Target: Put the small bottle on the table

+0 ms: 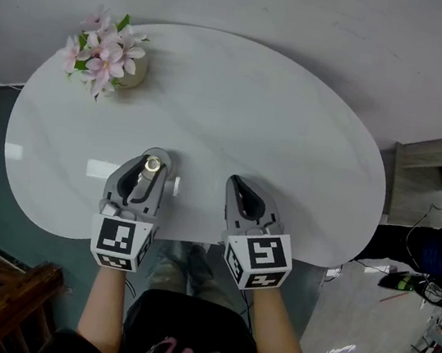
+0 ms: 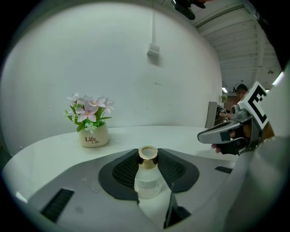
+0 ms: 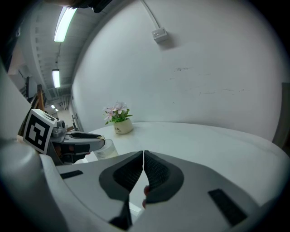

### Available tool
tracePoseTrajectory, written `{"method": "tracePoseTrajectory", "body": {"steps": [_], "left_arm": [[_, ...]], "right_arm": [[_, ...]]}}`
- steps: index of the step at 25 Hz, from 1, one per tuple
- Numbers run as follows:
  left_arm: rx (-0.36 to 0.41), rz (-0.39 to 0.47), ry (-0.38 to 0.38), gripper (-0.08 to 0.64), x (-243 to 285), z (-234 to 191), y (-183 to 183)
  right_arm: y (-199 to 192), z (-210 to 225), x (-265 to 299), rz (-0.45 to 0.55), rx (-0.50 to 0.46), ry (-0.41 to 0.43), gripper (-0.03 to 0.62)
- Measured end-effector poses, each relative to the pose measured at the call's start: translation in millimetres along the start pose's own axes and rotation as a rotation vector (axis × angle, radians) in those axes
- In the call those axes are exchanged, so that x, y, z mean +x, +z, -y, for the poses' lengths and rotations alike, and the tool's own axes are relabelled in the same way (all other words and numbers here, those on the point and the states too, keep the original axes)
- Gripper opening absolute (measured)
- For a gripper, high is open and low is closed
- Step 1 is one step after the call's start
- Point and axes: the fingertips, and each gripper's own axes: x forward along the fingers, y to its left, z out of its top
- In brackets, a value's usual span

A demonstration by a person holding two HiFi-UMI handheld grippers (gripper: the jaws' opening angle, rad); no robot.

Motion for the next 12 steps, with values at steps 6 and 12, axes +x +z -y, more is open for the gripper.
{"method": "tracePoseTrajectory", "body": {"steps": [6, 12], "left_arm": [[0.01, -0.002, -0.003, 0.133, -0.5, 2.0, -0.6], [0.015, 0.002, 0.006, 0.133, 0.3, 1.6, -1.1]], "right_arm": [[-2.2, -2.7, -2.9, -0.006, -0.008, -0.001, 0.067], [1.0, -4.9, -4.4, 0.004, -0.01, -0.004, 0.067]]}}
